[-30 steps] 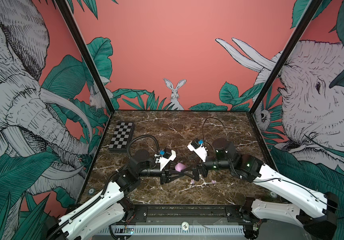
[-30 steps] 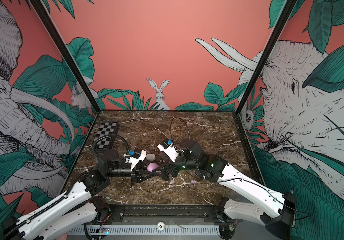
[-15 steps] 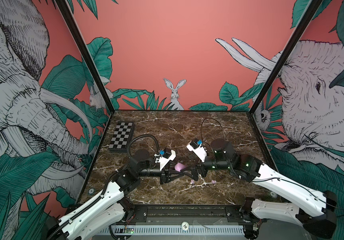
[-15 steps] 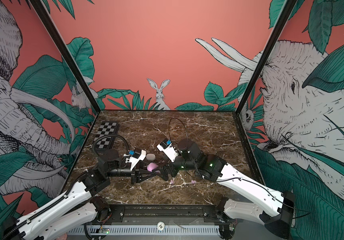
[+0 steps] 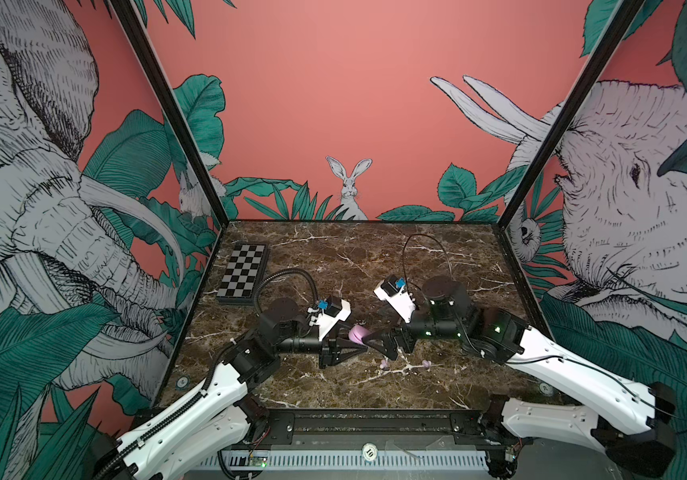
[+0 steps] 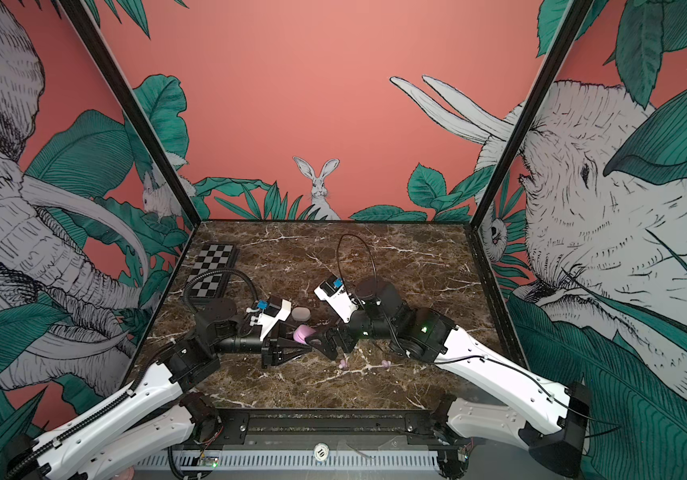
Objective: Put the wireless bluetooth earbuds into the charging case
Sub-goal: 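Pull the pink lid open with the right gripper while the left gripper holds the base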
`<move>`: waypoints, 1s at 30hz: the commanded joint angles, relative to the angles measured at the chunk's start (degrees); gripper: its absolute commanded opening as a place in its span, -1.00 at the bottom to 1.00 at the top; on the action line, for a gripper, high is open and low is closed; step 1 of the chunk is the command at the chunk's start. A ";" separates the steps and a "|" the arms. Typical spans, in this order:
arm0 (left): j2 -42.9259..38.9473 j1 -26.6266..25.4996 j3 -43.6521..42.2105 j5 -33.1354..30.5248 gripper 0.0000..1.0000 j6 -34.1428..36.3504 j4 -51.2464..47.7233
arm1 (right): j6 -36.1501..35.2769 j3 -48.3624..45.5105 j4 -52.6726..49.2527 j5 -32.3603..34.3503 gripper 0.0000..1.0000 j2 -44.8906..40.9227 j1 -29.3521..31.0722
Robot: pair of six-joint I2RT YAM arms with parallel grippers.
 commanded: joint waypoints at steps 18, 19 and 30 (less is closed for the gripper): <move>-2.10 -0.25 1.41 4.29 -1.00 0.62 2.81 | -2.22 3.24 -3.60 6.64 0.96 -0.61 -0.44; -2.12 -0.25 1.44 4.21 -1.00 0.71 2.78 | -2.25 3.25 -3.63 6.74 0.96 -0.69 -0.47; -1.92 -0.27 1.53 4.02 -1.00 0.99 2.60 | -2.48 3.60 -4.42 7.03 0.96 -1.21 -0.45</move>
